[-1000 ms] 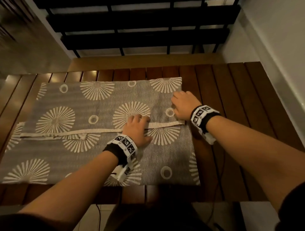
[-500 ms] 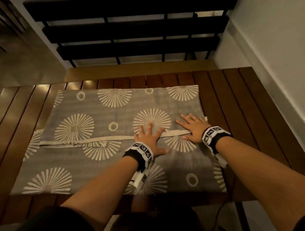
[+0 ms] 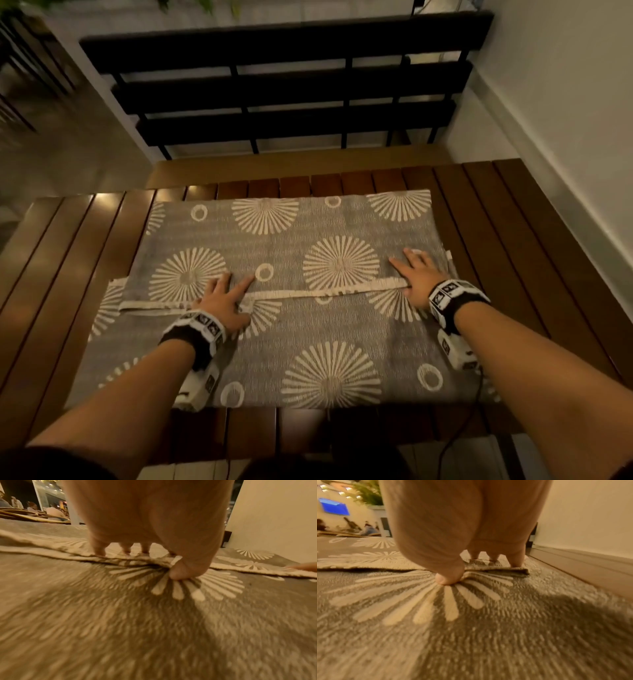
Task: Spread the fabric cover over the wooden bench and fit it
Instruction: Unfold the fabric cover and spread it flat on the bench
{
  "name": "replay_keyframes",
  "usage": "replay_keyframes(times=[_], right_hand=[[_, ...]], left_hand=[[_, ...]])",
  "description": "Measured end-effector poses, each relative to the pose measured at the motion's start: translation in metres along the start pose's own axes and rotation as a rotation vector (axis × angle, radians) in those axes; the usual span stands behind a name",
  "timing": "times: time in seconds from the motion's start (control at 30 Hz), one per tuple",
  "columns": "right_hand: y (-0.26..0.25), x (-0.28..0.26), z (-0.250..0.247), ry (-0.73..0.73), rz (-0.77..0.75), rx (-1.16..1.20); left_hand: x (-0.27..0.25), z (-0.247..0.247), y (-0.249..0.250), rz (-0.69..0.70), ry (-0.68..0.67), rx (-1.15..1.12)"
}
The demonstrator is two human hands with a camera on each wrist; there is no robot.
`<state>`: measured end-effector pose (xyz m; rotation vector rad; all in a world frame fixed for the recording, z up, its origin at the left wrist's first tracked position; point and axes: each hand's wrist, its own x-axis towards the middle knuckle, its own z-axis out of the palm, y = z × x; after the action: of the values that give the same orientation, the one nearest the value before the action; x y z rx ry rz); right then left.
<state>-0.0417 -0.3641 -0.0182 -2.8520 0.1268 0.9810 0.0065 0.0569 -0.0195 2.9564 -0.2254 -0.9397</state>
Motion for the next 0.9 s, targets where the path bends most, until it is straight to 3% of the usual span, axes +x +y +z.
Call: replay_keyframes(times=[0.23, 0.3, 0.37, 0.43, 0.5, 0.63, 0.8, 0.9], right_hand=[[-0.011, 0.0, -0.011, -0.053, 0.043, 0.082], [-0.013, 0.0, -0.017, -0.062, 0.051, 0.131], [-0.012, 0.001, -0.018, -0.061, 0.063, 0.167], [-0.012, 0.003, -0.018, -0.052, 0.08, 0.199], [-0.016, 0.005, -0.019, -0.024, 0.108, 0.215], [-0.023, 0.009, -0.015, 0.068, 0.121, 0.17], [-0.027, 0.007, -0.01, 0.117, 0.142, 0.205], [-0.029, 0.007, -0.015, 0.07, 0.146, 0.18]], left_hand=[[0.002, 0.002, 0.004, 0.026, -0.035, 0.018], [0.004, -0.005, 0.0, 0.046, -0.045, -0.056], [0.004, -0.017, -0.007, 0.04, 0.027, -0.226], [0.006, -0.028, -0.021, -0.062, 0.158, -0.283], [0.011, -0.028, -0.046, -0.274, 0.219, -0.241], [0.015, -0.012, -0.086, -0.608, 0.163, -0.407], [0.022, -0.016, -0.1, -0.705, 0.202, -0.543], [0.02, -0.02, -0.105, -0.674, 0.214, -0.499]])
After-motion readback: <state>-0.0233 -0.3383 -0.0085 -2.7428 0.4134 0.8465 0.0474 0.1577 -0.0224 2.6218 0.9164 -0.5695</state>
